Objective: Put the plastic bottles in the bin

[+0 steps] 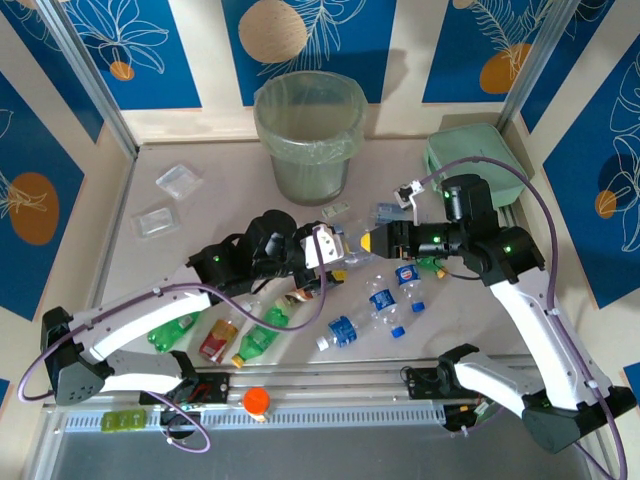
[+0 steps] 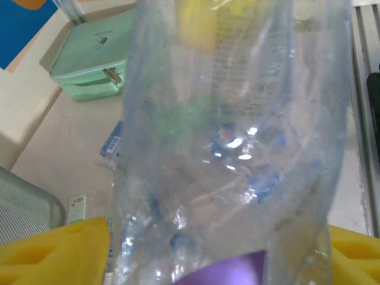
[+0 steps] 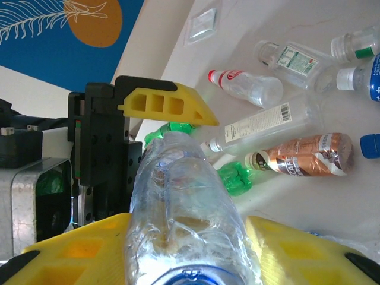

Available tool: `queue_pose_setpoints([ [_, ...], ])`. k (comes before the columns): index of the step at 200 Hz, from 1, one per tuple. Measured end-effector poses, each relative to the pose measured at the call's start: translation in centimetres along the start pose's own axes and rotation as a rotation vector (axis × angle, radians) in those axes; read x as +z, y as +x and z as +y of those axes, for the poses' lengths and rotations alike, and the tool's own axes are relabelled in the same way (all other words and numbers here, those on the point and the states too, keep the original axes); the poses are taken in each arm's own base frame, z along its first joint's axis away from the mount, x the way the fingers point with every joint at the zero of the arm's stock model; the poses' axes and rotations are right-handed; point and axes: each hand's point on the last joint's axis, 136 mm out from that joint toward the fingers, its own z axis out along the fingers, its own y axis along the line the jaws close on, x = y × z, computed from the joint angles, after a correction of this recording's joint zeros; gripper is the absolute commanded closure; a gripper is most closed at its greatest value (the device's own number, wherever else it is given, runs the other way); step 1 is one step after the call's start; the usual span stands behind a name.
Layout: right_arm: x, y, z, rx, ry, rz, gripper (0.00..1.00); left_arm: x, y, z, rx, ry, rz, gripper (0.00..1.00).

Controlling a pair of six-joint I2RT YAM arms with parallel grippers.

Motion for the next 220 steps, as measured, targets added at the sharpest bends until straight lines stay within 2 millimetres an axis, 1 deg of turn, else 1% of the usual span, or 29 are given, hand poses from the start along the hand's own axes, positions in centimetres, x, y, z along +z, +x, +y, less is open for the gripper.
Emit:
queue_pose_setpoints([
  [22,0.0,-0.1,0.0,-0.003,-0.007,-0.004,0.53,0.1,-0.1,-0.1,0.010,0.010,-0.001,0.43],
  [37,0.0,-0.1,0.0,0.001,-0.007,-0.009,0.53,0.0,-0.2,-0.2,0.011,0.014,0.002,0.45],
  [41,0.0,-0.1,-0.1,0.004,-0.008,-0.012,0.51,0.0,-0.2,-0.1,0.011,0.014,0.005,0.46],
  [59,-0.2,-0.3,0.0,0.011,-0.015,-0.031,0.37,0.1,-0.4,0.1,0.016,0.011,0.012,0.46],
  [80,-0.5,-0.5,0.3,-0.004,-0.024,-0.060,0.26,0.0,-1.0,0.6,0.018,-0.010,0.004,0.49],
  [96,-1.2,-0.7,0.4,-0.017,-0.014,-0.100,0.24,-0.3,-2.1,1.7,0.006,-0.048,-0.008,0.54],
  [105,-1.8,-1.0,0.5,-0.026,-0.002,-0.133,0.24,-0.4,-3.1,2.6,-0.010,-0.070,-0.023,0.56],
  [117,-2.8,-1.4,0.4,-0.043,0.026,-0.188,0.25,-0.5,-4.2,4.4,-0.055,-0.111,-0.039,0.61],
  [131,-3.9,-2.0,0.3,-0.062,0.064,-0.252,0.25,-0.7,-4.8,7.4,-0.130,-0.175,-0.050,0.68],
  [142,-4.7,-2.4,0.2,-0.076,0.095,-0.299,0.25,-0.8,-5.1,10.5,-0.201,-0.245,-0.051,0.75],
  [159,-5.6,-3.0,0.1,-0.094,0.125,-0.357,0.25,-0.7,-6.0,15.3,-0.295,-0.348,-0.060,0.83],
  [166,-5.8,-3.1,0.1,-0.100,0.133,-0.374,0.25,-0.5,-6.4,17.2,-0.334,-0.384,-0.067,0.89],
  [179,-5.8,-3.5,-0.2,-0.099,0.148,-0.392,0.26,0.0,-7.3,20.7,-0.399,-0.447,-0.084,0.96],
  [188,-5.6,-3.6,-0.7,-0.093,0.161,-0.393,0.26,0.5,-7.7,23.0,-0.434,-0.489,-0.098,0.97],
  [198,-5.3,-3.6,-1.2,-0.086,0.172,-0.388,0.26,1.0,-7.9,25.1,-0.459,-0.530,-0.111,0.97],
  [220,-4.3,-3.1,-2.5,-0.070,0.186,-0.362,0.25,2.4,-7.4,29.2,-0.490,-0.619,-0.109,0.96],
])
